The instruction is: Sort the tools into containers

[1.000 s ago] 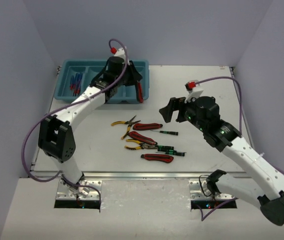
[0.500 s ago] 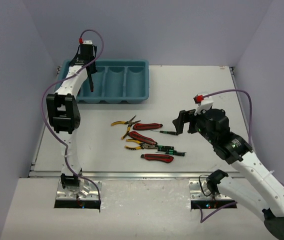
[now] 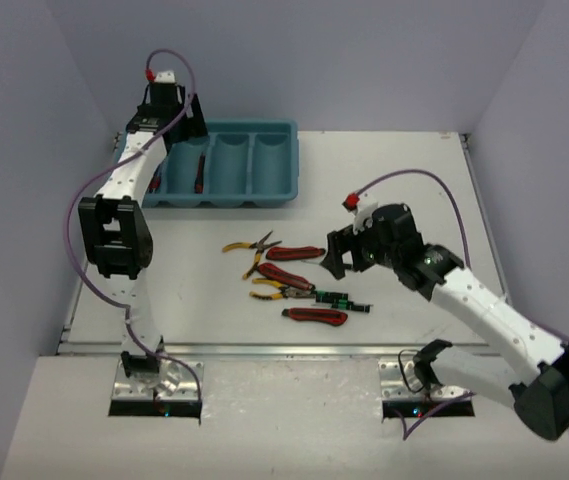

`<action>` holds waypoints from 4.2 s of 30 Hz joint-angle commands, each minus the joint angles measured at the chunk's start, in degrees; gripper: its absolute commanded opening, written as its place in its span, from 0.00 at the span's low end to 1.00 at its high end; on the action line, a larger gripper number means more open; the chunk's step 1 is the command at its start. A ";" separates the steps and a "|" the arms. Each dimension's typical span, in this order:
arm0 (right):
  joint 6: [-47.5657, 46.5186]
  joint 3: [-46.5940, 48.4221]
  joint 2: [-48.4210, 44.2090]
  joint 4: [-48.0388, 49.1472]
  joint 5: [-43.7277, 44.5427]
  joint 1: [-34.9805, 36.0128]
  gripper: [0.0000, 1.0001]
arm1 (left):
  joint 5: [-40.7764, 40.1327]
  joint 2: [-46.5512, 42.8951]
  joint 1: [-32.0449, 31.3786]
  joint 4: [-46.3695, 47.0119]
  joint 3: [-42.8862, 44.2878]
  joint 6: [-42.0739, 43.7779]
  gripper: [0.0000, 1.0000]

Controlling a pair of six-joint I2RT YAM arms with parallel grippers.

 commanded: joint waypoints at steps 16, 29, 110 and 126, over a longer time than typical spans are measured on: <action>-35.78 21.62 40.33 3.02 5.93 8.31 0.73 | 28.50 -72.56 -0.24 7.70 -62.03 -14.31 1.00; -46.10 29.20 54.75 3.98 -1.87 6.93 0.62 | 28.95 -75.93 -1.18 6.40 -68.50 -10.62 1.00; -0.43 -0.70 -12.46 0.57 13.20 1.82 0.99 | 1.17 2.80 0.56 21.34 0.39 10.79 0.23; -11.77 3.47 4.16 -5.40 -7.73 5.99 0.99 | 7.80 -27.84 0.48 9.24 -5.23 -13.51 1.00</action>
